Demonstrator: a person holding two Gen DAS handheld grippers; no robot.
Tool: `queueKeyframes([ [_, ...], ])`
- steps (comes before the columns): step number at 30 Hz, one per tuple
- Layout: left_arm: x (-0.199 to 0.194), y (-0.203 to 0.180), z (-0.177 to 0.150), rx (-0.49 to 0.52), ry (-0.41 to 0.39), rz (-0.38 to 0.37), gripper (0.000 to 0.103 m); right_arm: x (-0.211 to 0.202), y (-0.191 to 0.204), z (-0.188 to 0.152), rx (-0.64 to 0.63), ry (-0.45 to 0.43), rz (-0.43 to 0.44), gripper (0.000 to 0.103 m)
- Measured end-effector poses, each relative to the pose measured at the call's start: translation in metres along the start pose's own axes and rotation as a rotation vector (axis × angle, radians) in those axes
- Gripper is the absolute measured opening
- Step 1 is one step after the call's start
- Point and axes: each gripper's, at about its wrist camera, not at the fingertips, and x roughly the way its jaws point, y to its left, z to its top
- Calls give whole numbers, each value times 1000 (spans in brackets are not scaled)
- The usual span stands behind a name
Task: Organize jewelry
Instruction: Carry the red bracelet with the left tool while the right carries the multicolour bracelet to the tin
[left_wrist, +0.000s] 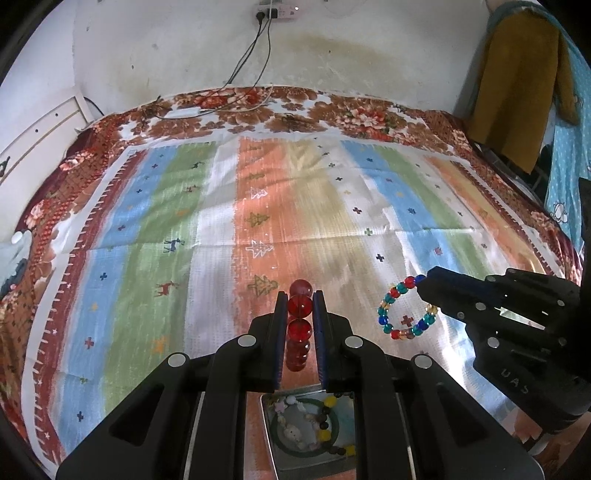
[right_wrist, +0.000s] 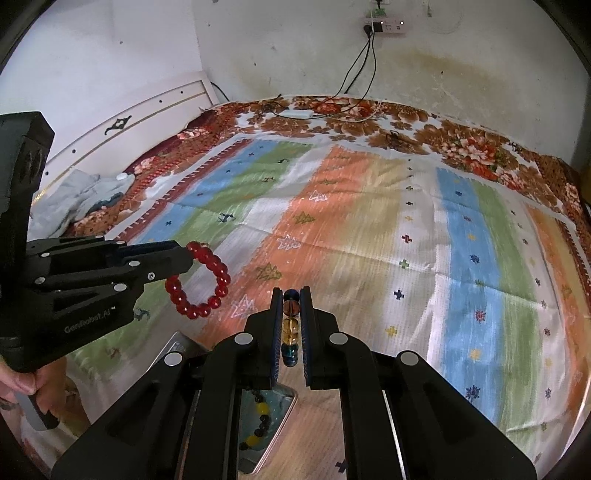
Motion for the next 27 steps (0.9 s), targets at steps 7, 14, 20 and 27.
queueKeyframes([
  [7, -8, -2, -6, 8, -12, -7, 13, -9, 4, -7, -12, -4, 3, 10],
  [14, -13, -6, -12, 21, -20, -8, 13, -18, 8, -13, -16, -8, 20, 10],
  [20, -18, -9, -20, 27, -16, -13, 13, -23, 17, -21, -31, -1, 40, 10],
  [27, -24, -14, -39, 35, -7, -11, 13, -26, 25, -33, -45, 20, 57, 10],
])
